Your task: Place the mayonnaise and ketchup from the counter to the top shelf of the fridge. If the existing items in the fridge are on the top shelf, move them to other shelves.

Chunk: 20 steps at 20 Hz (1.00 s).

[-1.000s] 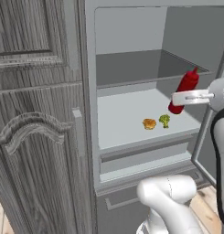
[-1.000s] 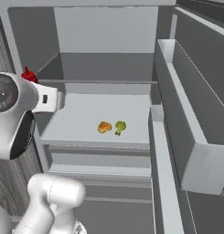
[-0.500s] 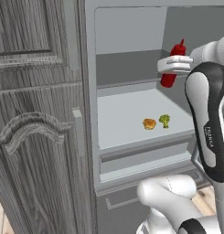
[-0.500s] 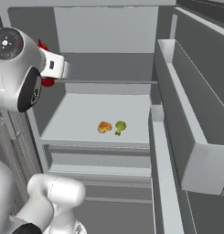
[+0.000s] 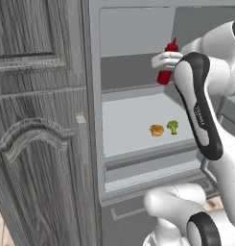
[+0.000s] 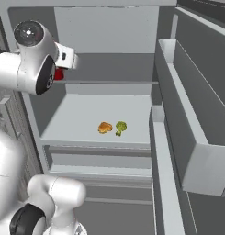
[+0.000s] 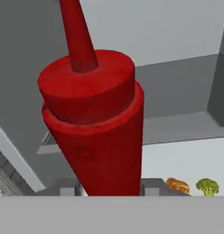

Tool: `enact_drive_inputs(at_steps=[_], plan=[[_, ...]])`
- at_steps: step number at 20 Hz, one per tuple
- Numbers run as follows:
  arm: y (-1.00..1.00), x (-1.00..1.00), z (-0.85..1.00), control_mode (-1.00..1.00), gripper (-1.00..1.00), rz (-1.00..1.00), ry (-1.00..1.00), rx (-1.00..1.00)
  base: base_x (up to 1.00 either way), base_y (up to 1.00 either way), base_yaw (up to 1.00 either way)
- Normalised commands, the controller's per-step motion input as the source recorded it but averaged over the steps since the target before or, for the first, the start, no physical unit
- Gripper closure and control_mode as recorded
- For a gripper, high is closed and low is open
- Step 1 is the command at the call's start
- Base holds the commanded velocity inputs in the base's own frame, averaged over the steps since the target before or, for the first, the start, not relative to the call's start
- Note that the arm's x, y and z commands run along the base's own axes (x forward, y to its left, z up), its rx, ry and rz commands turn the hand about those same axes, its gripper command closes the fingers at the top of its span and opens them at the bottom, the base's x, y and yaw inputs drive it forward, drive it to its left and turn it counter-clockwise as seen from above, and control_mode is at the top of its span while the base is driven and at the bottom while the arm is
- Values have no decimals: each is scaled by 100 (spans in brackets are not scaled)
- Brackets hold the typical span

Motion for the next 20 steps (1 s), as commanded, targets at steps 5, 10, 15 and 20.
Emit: enact_drive_inputs(at_steps=[5,10,15,20], plan=[[14,100,-30,-100,100,0,10,-6,0,0,0],[0,100,-15,-100,100,0,9,-1,0,0,0],[0,86,-14,-100,100,0,1,0,0,0,0],[0,55,-46,-100,100,0,0,0,0,0,0]])
